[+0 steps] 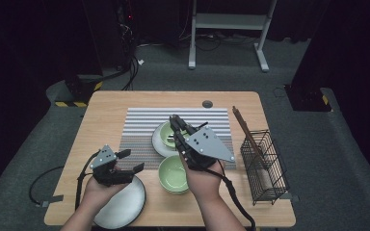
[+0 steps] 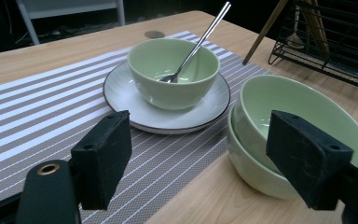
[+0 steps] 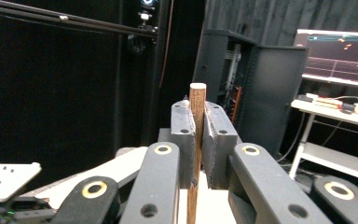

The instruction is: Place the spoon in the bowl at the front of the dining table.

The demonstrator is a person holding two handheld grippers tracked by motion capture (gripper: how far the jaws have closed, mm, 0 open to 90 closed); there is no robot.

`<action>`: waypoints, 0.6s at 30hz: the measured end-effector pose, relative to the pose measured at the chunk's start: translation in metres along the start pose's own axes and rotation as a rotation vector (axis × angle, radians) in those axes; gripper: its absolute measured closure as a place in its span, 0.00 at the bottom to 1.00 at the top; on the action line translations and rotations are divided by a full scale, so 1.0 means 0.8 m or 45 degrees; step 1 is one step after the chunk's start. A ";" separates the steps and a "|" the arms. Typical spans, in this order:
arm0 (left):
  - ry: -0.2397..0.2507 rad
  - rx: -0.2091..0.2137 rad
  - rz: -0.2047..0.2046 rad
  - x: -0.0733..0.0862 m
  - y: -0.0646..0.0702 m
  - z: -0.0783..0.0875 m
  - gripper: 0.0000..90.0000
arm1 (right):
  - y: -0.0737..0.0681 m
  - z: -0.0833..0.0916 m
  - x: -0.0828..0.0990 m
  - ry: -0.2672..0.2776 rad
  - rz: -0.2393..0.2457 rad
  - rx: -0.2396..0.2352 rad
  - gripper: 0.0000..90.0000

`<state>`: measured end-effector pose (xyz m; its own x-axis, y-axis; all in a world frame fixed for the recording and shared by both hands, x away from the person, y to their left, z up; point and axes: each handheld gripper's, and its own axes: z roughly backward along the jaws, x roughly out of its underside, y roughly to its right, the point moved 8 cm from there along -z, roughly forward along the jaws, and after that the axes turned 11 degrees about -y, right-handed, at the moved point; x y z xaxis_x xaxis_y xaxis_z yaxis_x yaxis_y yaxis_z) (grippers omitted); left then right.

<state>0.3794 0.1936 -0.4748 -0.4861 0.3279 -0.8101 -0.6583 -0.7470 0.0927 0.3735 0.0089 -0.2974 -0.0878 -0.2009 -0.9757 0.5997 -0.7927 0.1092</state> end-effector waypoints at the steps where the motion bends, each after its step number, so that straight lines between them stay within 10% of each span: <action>1: -0.004 0.003 -0.007 -0.001 0.003 -0.003 0.25 | -0.003 0.000 0.000 0.002 -0.002 -0.007 0.93; 18: 0.076 0.068 -0.125 -0.025 0.049 -0.029 0.47 | -0.044 0.011 -0.007 0.041 -0.008 -0.142 0.93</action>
<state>0.3763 0.1446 -0.4683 -0.3833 0.3618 -0.8498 -0.7317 -0.6804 0.0403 0.3459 0.0333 -0.2945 -0.0674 -0.1766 -0.9820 0.6843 -0.7244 0.0833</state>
